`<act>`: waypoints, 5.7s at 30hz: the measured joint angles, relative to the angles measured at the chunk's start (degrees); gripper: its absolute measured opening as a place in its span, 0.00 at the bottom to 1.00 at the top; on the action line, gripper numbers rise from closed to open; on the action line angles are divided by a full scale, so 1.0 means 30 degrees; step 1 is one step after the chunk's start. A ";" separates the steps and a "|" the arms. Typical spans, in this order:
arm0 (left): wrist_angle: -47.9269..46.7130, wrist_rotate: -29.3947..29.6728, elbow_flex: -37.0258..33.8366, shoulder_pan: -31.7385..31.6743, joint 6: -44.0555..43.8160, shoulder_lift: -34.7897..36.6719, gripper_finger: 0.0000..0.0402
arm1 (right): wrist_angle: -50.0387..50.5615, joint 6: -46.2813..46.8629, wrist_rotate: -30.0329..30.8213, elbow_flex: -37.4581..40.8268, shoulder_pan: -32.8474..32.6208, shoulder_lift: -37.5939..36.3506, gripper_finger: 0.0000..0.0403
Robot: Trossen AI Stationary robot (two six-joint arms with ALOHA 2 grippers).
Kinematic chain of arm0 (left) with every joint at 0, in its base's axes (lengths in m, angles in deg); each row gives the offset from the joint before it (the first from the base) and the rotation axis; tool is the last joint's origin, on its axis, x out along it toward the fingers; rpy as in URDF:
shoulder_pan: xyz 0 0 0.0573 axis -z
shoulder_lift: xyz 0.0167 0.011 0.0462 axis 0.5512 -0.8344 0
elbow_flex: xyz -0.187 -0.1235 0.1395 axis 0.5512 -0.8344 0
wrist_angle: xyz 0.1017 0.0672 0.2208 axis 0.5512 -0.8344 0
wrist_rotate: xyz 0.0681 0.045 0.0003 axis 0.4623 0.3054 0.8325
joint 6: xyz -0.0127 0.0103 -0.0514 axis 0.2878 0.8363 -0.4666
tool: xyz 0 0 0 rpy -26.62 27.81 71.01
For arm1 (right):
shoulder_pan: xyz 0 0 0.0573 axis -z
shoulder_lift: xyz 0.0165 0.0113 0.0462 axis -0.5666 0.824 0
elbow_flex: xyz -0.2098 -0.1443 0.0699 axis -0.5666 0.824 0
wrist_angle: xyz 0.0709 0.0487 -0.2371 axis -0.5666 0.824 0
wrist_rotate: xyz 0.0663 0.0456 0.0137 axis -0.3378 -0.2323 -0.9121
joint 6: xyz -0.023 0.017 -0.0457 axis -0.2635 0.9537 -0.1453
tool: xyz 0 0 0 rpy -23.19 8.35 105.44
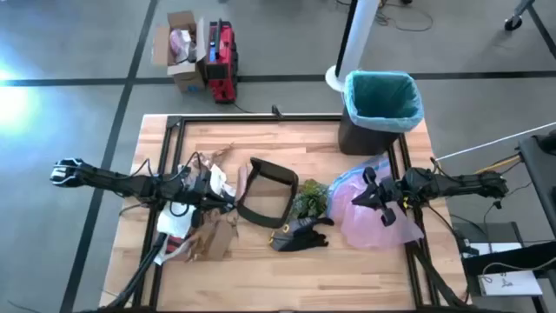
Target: Place trash/remove bag and relplace
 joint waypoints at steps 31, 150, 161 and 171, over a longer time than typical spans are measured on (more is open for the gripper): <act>-0.0006 0.0000 0.0000 -0.0001 0.0007 0.0001 0.05 | 0.0003 -0.0005 0.0000 0.0001 -0.0003 0.0000 0.03; 0.5999 -0.0080 0.4558 -0.0052 -0.0523 -0.0444 0.05 | 0.8518 0.6710 0.9885 -3.0624 -0.1290 3.3160 0.49; -0.6943 -0.0015 1.2175 -0.0052 0.1545 -0.1690 0.05 | 1.3581 0.6760 1.0625 -3.2225 -0.0556 3.3711 0.49; -0.6789 -0.0007 1.4938 -0.0052 -0.1769 -0.2793 0.05 | 1.4346 0.5770 0.7198 -3.1901 0.1197 3.5469 0.49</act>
